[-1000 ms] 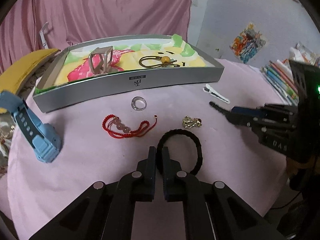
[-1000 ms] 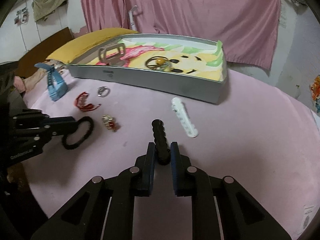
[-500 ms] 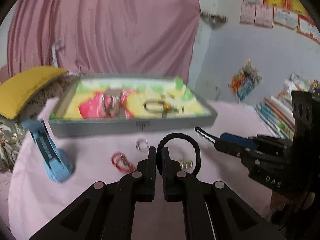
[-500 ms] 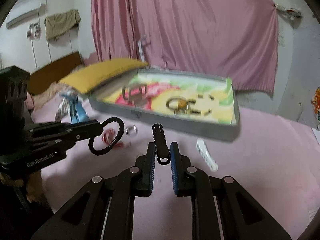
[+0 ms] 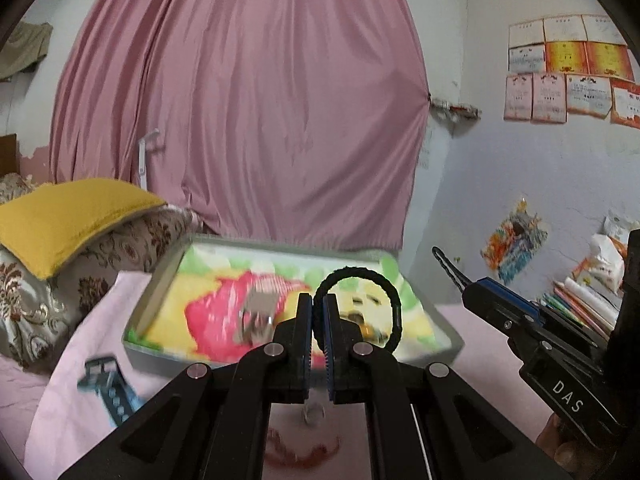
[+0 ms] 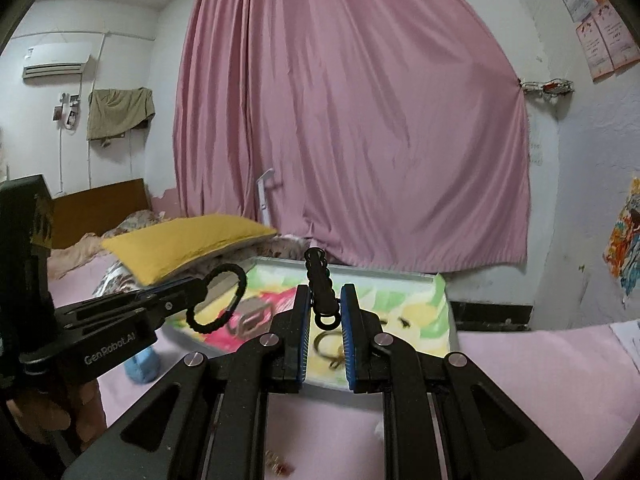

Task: Organize jewelry
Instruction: 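Carry both black items into the grey box and open both grippers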

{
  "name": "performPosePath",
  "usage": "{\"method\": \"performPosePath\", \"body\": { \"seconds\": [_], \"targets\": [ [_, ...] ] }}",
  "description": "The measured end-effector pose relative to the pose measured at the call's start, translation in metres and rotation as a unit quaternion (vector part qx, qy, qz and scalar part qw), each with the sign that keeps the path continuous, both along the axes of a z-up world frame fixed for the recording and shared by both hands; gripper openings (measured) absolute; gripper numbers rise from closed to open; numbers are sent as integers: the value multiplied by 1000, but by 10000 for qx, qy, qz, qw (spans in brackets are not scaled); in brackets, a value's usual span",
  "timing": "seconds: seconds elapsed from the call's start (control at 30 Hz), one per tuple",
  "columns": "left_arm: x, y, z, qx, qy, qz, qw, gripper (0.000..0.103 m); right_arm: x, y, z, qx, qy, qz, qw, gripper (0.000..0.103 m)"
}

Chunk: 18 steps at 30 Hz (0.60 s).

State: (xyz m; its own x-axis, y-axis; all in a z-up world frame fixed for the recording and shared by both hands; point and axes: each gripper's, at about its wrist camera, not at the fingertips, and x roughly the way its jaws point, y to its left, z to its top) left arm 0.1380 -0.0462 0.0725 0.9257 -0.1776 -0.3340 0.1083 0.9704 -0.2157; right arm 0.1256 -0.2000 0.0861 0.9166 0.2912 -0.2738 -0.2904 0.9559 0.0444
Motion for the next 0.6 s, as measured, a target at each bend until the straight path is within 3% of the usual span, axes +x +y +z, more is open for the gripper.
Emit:
{"method": "performPosePath", "body": {
  "seconds": [0.17, 0.3, 0.4, 0.6],
  "targets": [
    [16, -3, 2, 78, -240, 107, 9996, 5, 17, -2, -2, 62, 31, -132, 9999, 13],
    [31, -8, -2, 156, -160, 98, 9997, 5, 37, -7, -11, 97, 276, -237, 9993, 13],
    [44, -12, -9, 216, 87, 58, 9997, 5, 51, -12, -21, 185, 555, -285, 9979, 13],
    [73, -25, -28, 345, 978, -218, 9944, 5, 69, -22, -36, 336, 1031, -306, 9936, 13]
  ]
}}
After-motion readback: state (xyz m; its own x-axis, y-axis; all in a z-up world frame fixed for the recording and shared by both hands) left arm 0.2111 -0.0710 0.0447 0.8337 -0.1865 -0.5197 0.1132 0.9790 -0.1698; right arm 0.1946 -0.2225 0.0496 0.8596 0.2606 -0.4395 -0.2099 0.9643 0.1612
